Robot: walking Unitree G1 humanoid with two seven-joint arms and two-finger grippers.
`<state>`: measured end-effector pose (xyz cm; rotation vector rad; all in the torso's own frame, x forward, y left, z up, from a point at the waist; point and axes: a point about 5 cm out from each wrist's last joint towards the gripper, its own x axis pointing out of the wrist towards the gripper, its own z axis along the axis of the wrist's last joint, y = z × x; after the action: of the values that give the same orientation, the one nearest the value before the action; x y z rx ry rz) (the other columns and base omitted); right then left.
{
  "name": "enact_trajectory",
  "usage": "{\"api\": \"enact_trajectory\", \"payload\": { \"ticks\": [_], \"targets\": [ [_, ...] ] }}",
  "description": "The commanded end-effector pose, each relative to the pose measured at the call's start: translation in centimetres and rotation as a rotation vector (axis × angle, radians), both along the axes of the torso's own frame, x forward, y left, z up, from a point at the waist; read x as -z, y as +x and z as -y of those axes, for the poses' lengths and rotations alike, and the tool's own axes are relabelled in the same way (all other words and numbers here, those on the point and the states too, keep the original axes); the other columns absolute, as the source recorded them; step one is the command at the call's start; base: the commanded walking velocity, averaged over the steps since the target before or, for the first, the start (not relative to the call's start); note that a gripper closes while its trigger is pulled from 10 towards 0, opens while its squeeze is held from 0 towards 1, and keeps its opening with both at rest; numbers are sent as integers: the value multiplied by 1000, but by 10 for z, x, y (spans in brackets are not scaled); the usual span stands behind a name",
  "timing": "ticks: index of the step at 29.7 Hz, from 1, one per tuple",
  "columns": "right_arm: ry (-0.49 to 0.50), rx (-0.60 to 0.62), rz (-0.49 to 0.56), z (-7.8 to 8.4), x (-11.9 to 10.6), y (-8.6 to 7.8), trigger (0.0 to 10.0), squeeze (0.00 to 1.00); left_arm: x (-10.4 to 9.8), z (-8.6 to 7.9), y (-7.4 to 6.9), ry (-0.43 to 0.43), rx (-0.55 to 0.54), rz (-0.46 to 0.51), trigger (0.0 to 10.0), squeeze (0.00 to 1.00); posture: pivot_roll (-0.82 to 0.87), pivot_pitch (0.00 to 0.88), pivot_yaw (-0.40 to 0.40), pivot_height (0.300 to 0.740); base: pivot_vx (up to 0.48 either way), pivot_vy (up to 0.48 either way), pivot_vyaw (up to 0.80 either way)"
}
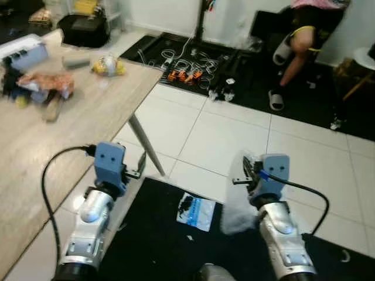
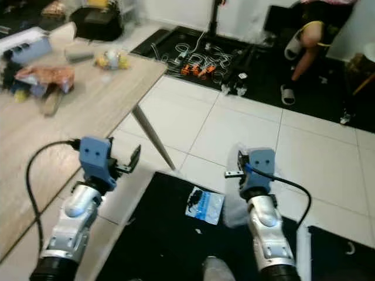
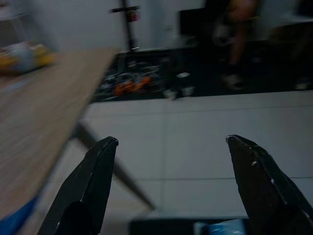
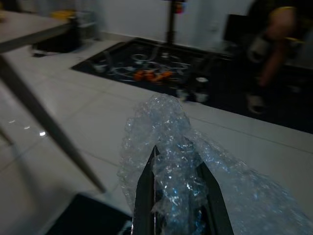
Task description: Picking trash to rubbish bin
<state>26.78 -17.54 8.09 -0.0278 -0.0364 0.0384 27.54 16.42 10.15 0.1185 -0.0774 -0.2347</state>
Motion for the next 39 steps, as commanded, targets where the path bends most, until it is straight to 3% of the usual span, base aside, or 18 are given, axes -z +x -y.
{"api": "enact_trajectory", "payload": {
  "ticks": [1,27,36,39],
  "targets": [
    [-1,4,-5,1,3,-1,10000,0,1,-1,-1,9,1,0,10000,0,-73,16,-15,740,0,0,-800],
    [29,25,-76,6,17,4,10000,0,3,0,5,16,-27,-11,10000,0,-76,0,-18,740,0,0,-800],
    [31,32,-96,8,20,4,10000,0,6,-3,7,14,-77,-28,10000,0,-77,0,-16,740,0,0,-800],
    [32,31,-104,7,22,4,10000,0,9,-7,8,49,-112,-42,10000,0,-81,0,-12,740,0,0,-800]
  ]
}}
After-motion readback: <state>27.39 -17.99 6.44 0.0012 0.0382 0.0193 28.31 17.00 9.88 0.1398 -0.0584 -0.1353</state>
